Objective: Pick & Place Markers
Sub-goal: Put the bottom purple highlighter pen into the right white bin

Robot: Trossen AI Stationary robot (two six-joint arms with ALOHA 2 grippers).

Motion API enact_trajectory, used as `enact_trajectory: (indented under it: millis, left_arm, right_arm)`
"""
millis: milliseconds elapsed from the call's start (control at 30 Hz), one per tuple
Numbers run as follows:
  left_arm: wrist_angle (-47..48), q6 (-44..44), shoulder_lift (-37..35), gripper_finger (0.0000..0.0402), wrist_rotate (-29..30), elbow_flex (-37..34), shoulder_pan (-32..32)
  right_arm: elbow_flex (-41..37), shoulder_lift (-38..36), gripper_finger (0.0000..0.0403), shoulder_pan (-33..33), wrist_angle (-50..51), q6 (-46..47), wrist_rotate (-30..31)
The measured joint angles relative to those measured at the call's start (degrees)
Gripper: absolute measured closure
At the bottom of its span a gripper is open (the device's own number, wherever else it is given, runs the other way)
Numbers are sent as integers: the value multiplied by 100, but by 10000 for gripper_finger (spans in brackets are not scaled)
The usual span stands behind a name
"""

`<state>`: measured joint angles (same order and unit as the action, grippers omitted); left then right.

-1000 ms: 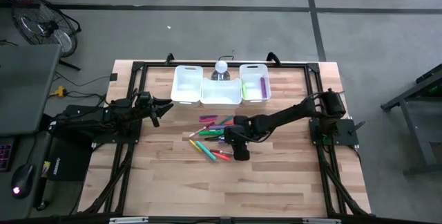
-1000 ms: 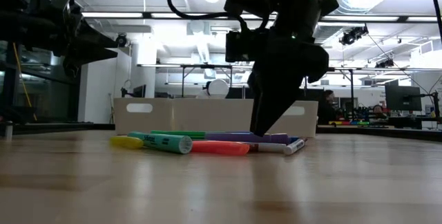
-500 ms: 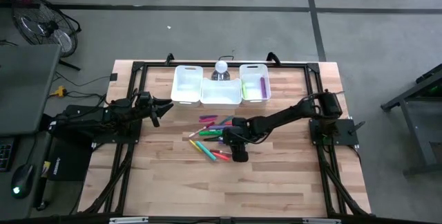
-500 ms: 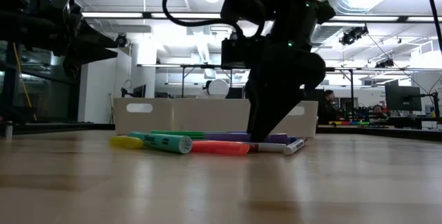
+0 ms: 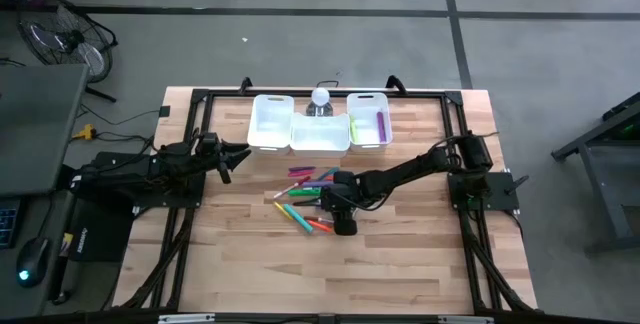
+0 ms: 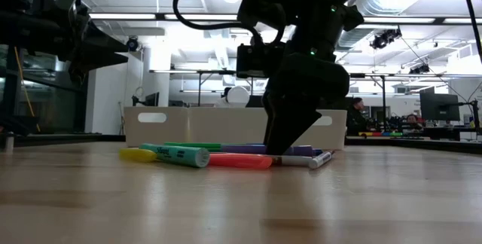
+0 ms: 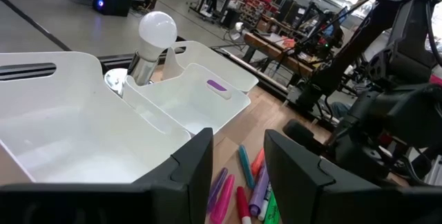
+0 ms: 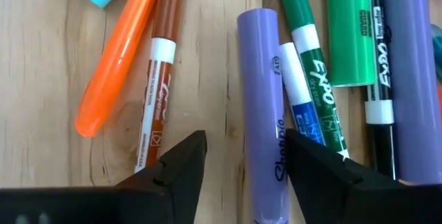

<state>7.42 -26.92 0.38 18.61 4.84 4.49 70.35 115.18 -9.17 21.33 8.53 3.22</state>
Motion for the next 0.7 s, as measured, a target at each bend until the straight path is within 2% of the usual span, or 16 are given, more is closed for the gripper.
enact_trajectory:
  millis: [433, 700]
  left_arm:
    - [2, 0, 0, 273, 0, 0, -2]
    - [2, 0, 0, 273, 2, 0, -2]
  right_arm:
    - [0, 21, 328, 0, -19, -4, -25]
    - [-2, 23, 346, 0, -1, 101, -34]
